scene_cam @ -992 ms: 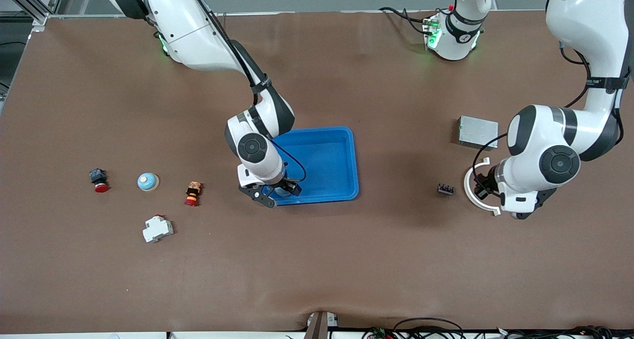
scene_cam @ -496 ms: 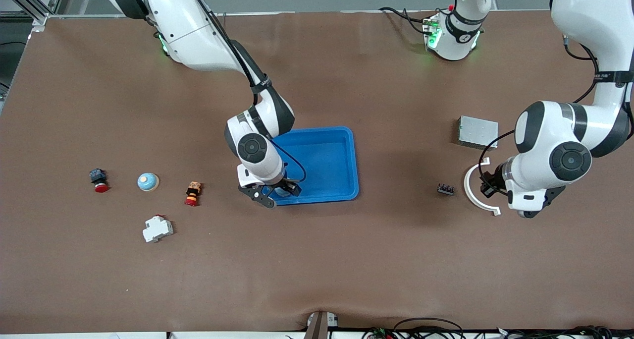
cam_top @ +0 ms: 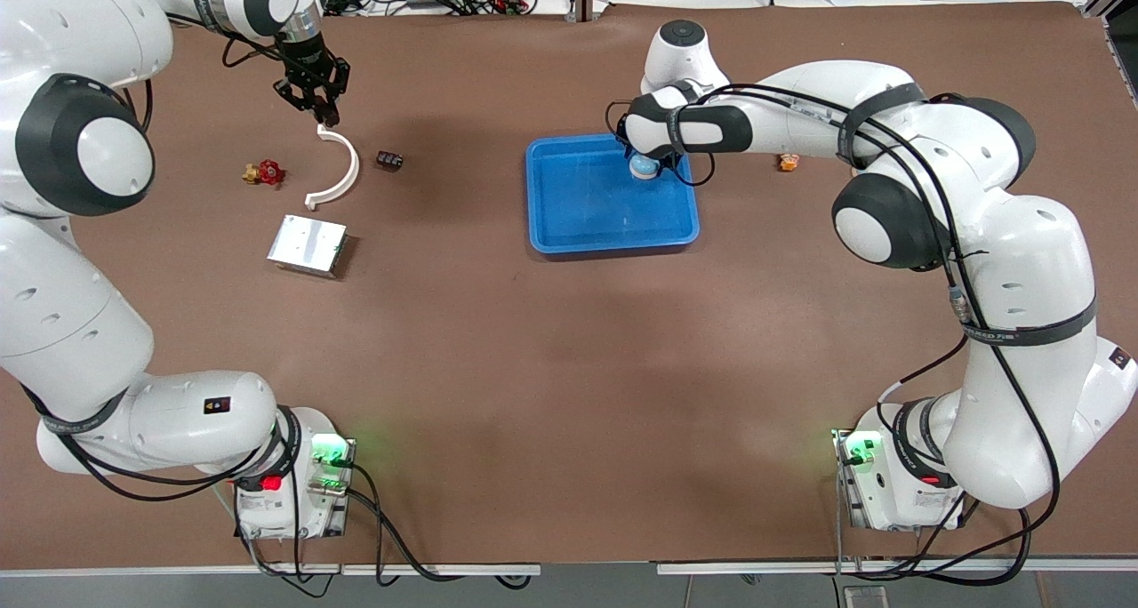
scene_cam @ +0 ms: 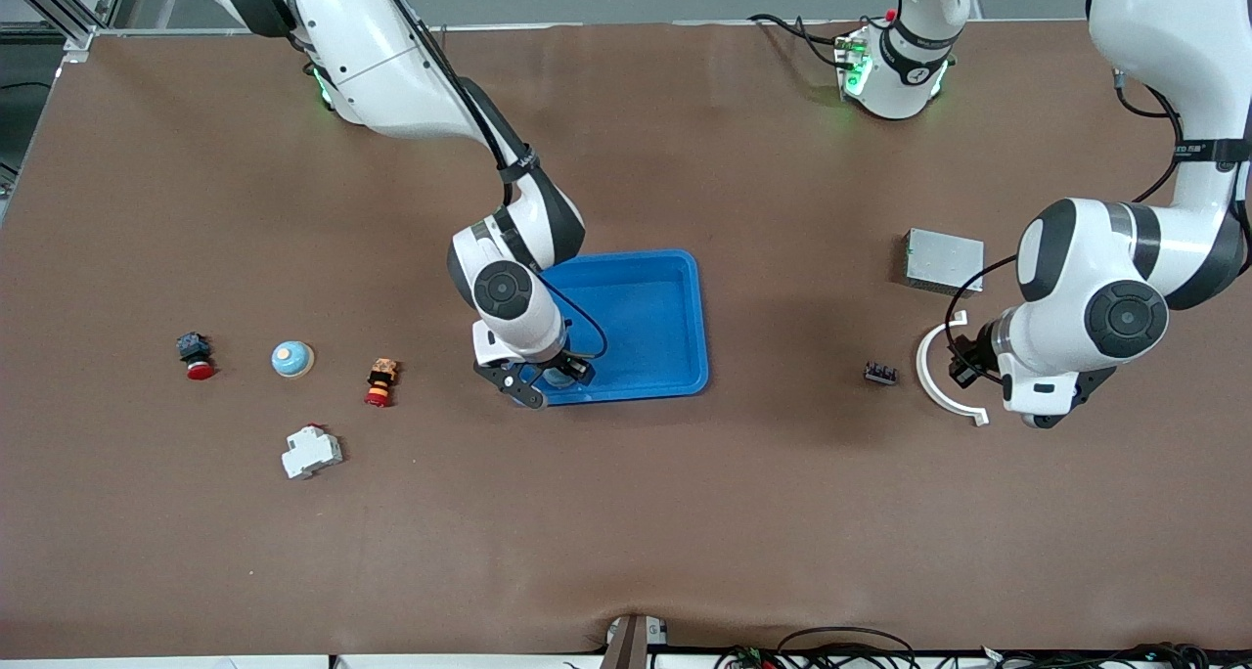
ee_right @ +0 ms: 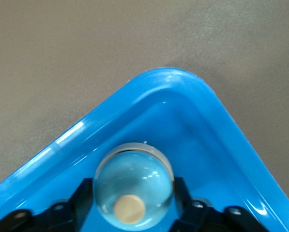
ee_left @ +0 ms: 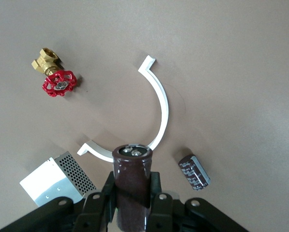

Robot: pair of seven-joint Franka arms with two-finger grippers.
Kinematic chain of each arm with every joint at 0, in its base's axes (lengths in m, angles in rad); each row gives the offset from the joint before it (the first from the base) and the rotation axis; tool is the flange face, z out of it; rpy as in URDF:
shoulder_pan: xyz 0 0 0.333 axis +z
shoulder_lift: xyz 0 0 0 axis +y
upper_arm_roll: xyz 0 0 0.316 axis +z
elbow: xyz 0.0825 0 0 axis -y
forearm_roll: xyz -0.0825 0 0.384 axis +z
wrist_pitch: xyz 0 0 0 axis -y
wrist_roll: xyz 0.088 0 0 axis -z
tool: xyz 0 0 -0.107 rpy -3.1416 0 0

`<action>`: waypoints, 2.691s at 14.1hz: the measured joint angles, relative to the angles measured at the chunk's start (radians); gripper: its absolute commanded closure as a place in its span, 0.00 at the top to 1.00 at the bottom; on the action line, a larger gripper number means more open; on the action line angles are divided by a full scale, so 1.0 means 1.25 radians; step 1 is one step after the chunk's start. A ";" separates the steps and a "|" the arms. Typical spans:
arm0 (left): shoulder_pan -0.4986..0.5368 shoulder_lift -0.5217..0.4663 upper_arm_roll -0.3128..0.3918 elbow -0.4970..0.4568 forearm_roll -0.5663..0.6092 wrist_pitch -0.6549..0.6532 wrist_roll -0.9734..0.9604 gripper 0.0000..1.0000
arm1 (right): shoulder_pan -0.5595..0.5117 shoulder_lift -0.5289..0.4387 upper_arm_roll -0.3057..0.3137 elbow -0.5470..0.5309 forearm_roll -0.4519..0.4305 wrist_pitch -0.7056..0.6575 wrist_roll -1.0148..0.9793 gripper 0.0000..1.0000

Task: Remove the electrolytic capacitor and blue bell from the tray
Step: 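Grasp the second light-blue bell in the tray with the right gripper, then lower the capacitor inside the white arc while the right gripper carries the bell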

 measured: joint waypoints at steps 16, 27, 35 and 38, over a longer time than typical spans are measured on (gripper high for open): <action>0.051 0.058 0.003 -0.048 0.099 0.070 0.002 0.00 | 0.040 -0.054 -0.018 0.123 0.000 -0.270 0.017 0.00; 0.085 0.089 -0.003 -0.051 0.131 0.133 0.004 1.00 | -0.327 -0.199 -0.038 0.007 -0.009 -0.380 -0.762 0.00; 0.085 -0.030 -0.019 -0.048 0.131 0.084 0.159 1.00 | -0.555 -0.211 -0.038 -0.048 -0.012 -0.305 -1.223 0.00; 0.087 -0.053 -0.019 -0.046 0.128 0.079 0.235 1.00 | -0.599 -0.180 -0.037 -0.054 -0.012 -0.234 -1.339 0.00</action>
